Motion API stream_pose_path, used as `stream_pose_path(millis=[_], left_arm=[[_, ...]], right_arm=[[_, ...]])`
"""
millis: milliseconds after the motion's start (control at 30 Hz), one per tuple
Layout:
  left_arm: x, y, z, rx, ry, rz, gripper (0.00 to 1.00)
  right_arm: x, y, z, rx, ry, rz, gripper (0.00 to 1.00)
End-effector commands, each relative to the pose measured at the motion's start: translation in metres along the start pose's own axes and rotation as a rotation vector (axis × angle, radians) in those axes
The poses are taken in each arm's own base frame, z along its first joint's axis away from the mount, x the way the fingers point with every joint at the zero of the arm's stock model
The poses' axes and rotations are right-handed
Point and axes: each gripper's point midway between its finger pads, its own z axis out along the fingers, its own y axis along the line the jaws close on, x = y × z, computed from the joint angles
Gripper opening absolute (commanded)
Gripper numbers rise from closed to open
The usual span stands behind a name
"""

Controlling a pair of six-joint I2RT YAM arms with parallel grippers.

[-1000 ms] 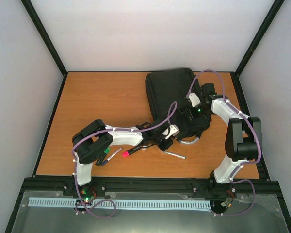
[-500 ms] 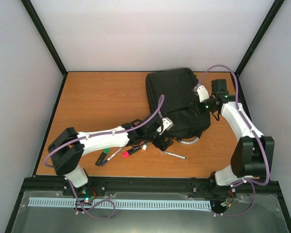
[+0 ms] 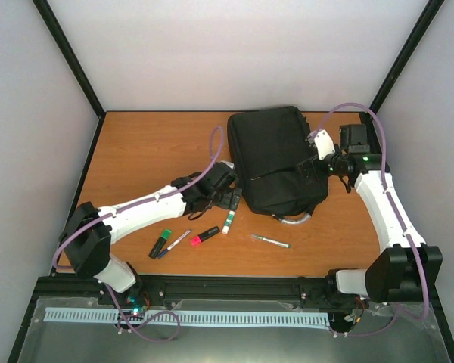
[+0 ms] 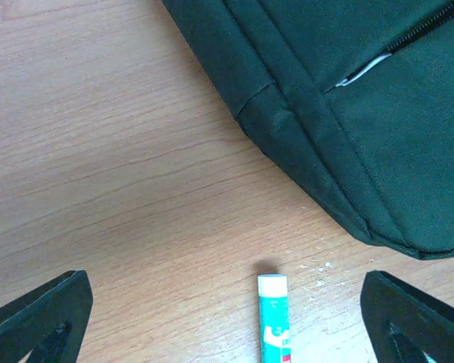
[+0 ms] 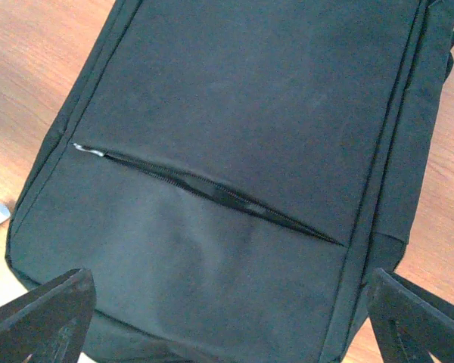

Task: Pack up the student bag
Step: Zip the student bag at the center of the board.

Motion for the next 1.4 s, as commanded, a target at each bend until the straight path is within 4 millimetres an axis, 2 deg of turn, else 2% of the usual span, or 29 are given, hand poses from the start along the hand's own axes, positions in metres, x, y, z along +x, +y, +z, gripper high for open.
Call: stream_pose_path(millis=[0, 100, 200, 233, 300, 367, 400, 500, 567, 633, 767, 867, 967, 1100, 1233, 1367], left_arm=[[-0.021, 0.004, -0.009, 0.005, -0.104, -0.036, 1.00], [-0.037, 0.004, -0.008, 0.043, -0.171, -0.062, 1.00], [-0.060, 0.010, -0.015, 0.033, -0.245, -0.124, 1.00], [-0.068, 0.016, -0.017, 0.020, -0.280, -0.169, 1.00], [-0.078, 0.033, -0.011, -0.030, -0.320, -0.298, 1.00], [-0.083, 0.053, 0.010, -0.114, -0.273, -0.449, 1.00], [-0.087, 0.055, 0.026, -0.111, -0.212, -0.445, 1.00], [-0.091, 0.061, 0.076, -0.035, -0.009, -0.499, 1.00], [-0.094, 0.067, 0.101, 0.058, 0.013, -0.618, 1.00], [-0.097, 0.068, 0.116, 0.158, 0.015, -0.674, 0.96], [-0.104, 0.057, 0.131, 0.229, 0.038, -0.627, 0.91], [-0.105, 0.042, 0.136, 0.312, 0.054, -0.628, 0.86], [-0.094, 0.035, 0.146, 0.336, 0.091, -0.643, 0.84], [-0.086, 0.017, 0.152, 0.414, 0.113, -0.627, 0.80], [-0.076, -0.004, 0.151, 0.478, 0.142, -0.585, 0.69], [-0.070, -0.020, 0.141, 0.511, 0.127, -0.555, 0.56]], right_arm=[[-0.003, 0.005, -0.019, 0.014, -0.020, 0.004, 1.00], [0.003, 0.002, -0.016, 0.044, -0.031, 0.039, 1.00], [0.022, -0.011, -0.003, 0.108, 0.012, 0.053, 1.00], [0.034, -0.013, 0.001, 0.100, 0.047, 0.066, 1.00], [0.046, -0.001, 0.007, -0.053, 0.081, 0.114, 1.00], [0.052, 0.000, 0.011, -0.137, 0.090, 0.179, 0.96], [0.054, -0.002, 0.013, -0.143, 0.092, 0.190, 0.93], [0.059, -0.009, 0.013, -0.082, 0.081, 0.164, 0.88], [0.063, -0.015, 0.011, -0.035, 0.084, 0.148, 0.87], [0.068, -0.021, 0.010, 0.010, 0.098, 0.126, 0.86], [0.087, -0.035, 0.019, 0.084, 0.160, 0.094, 0.86], [0.102, -0.035, 0.030, 0.067, 0.214, 0.092, 0.85], [0.114, -0.038, 0.042, 0.060, 0.258, 0.102, 0.83], [0.119, -0.048, 0.059, 0.057, 0.297, 0.126, 0.79], [0.121, -0.055, 0.080, 0.029, 0.333, 0.154, 0.75], [0.121, -0.060, 0.101, -0.003, 0.363, 0.177, 0.72]])
